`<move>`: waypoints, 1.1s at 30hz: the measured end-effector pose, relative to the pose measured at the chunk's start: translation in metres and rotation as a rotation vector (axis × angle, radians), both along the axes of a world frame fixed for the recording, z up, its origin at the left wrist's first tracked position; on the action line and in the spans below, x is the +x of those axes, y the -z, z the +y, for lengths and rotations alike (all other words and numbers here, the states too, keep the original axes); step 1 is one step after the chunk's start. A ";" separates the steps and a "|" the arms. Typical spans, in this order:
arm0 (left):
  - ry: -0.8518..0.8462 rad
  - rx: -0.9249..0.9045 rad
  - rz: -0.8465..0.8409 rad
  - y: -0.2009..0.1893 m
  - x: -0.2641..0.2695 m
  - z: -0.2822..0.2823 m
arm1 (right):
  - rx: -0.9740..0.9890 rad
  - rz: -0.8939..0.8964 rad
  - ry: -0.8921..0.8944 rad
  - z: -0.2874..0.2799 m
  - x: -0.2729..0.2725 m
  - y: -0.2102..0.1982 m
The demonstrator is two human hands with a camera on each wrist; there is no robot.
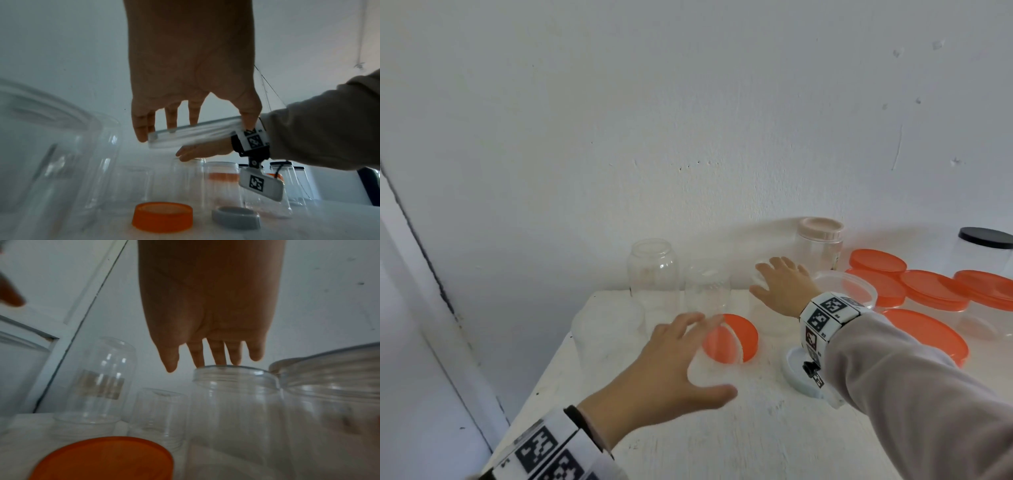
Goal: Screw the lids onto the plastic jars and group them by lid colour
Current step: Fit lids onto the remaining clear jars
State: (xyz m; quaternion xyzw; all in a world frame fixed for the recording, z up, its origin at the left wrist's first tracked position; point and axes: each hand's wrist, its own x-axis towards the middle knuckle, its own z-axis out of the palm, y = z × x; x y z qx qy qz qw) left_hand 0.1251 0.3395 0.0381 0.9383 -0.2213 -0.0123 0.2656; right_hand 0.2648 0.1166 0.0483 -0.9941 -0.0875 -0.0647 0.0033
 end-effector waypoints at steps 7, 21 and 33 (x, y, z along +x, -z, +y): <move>-0.134 -0.061 -0.178 -0.027 -0.003 0.029 | 0.373 0.017 -0.398 0.053 -0.029 0.008; -0.274 0.083 -0.045 -0.033 -0.041 0.103 | 0.519 0.312 -0.645 0.135 -0.054 -0.012; -0.514 0.138 0.032 -0.027 -0.042 0.136 | 0.395 0.384 -0.529 0.171 -0.054 -0.002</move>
